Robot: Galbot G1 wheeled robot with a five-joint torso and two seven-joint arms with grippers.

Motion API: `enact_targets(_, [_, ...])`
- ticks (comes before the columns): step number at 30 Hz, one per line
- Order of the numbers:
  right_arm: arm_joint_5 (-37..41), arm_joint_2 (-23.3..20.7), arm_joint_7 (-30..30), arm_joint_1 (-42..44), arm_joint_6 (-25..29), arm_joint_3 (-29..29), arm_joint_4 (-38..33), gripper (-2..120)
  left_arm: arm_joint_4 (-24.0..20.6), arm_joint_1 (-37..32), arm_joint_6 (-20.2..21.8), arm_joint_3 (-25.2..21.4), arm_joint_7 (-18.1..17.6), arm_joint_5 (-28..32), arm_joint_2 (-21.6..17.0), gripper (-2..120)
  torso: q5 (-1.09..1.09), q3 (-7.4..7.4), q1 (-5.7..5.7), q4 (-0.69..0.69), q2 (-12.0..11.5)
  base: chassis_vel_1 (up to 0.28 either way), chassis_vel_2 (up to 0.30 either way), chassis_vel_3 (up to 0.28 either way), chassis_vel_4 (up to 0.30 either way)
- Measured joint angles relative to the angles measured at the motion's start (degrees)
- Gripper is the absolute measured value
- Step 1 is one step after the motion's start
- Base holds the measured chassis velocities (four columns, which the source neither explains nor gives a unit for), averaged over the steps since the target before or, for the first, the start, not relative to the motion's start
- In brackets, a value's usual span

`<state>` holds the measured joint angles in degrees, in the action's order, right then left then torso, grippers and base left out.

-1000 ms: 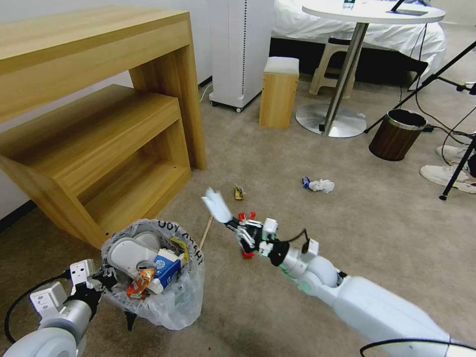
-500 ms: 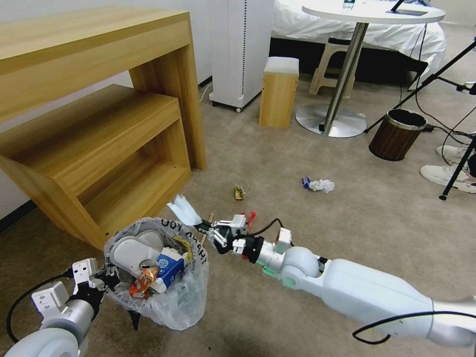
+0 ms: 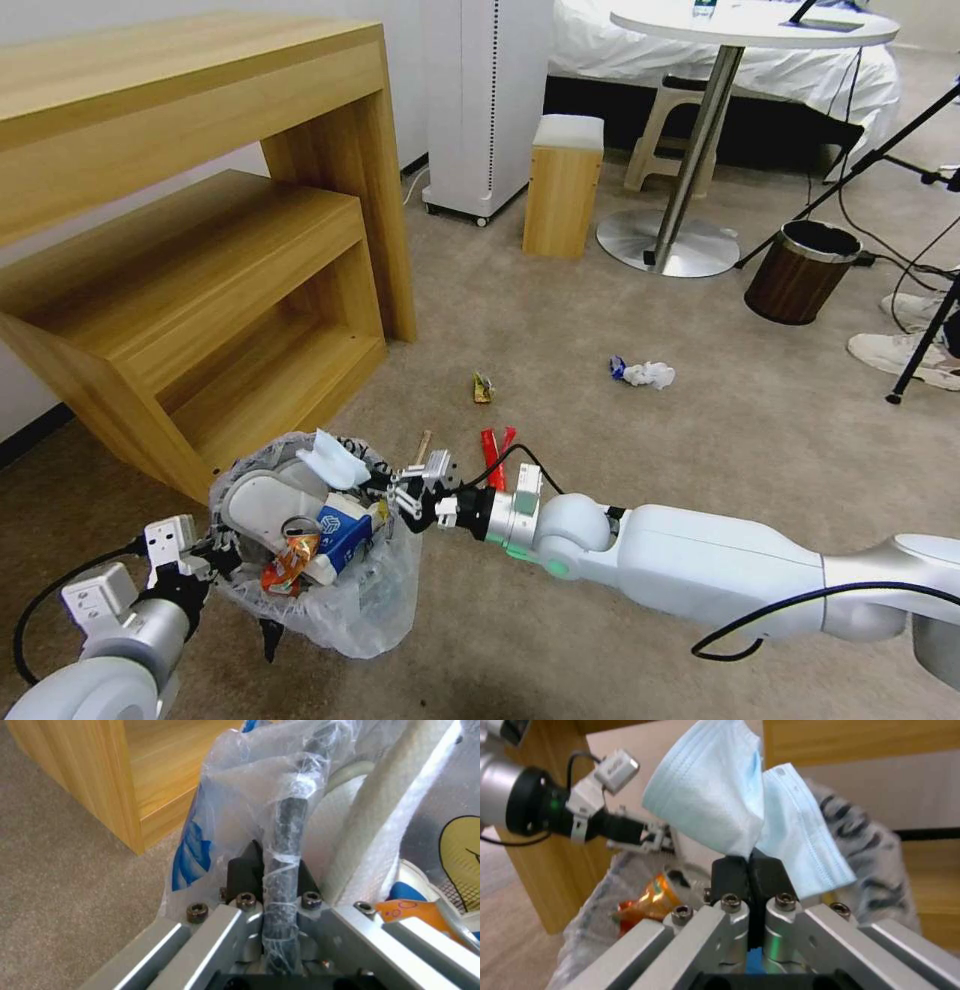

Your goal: Pick up the trash bin and place the garbage on the floor into it.

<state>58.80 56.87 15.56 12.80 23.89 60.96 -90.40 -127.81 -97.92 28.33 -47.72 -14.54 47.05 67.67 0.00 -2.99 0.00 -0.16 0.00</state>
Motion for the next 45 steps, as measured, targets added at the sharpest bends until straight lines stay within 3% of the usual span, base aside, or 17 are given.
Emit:
enact_targets(15, [-0.40, 3.26, -2.12, -0.11, -0.85, 2.14, 2.98, 0, 0.80, 0.53, -0.22, 0.15, 0.16, 0.02, 0.13, 0, 0.00, 0.00, 0.00, 0.00, 0.00, 0.000, 0.000, 0.000, 0.000])
enact_targets(34, [-2.27, 4.32, -5.30, 1.30, -1.95, 2.95, 4.62, 0, 1.01, 0.13, -0.30, 0.51, 0.44, -0.51, 0.22, 0, 0.00, 0.01, 0.00, 0.00, 0.00, 0.000, 0.000, 0.000, 0.000])
enact_targets(45, [-2.45, 4.48, -1.31, 0.31, 0.43, 3.86, 5.17, 0, 0.73, -0.10, -0.36, 0.59, 0.58, -0.70, 0.36, 0, 0.00, 0.01, 0.00, 0.00, 0.00, 0.000, 0.000, 0.000, 0.000])
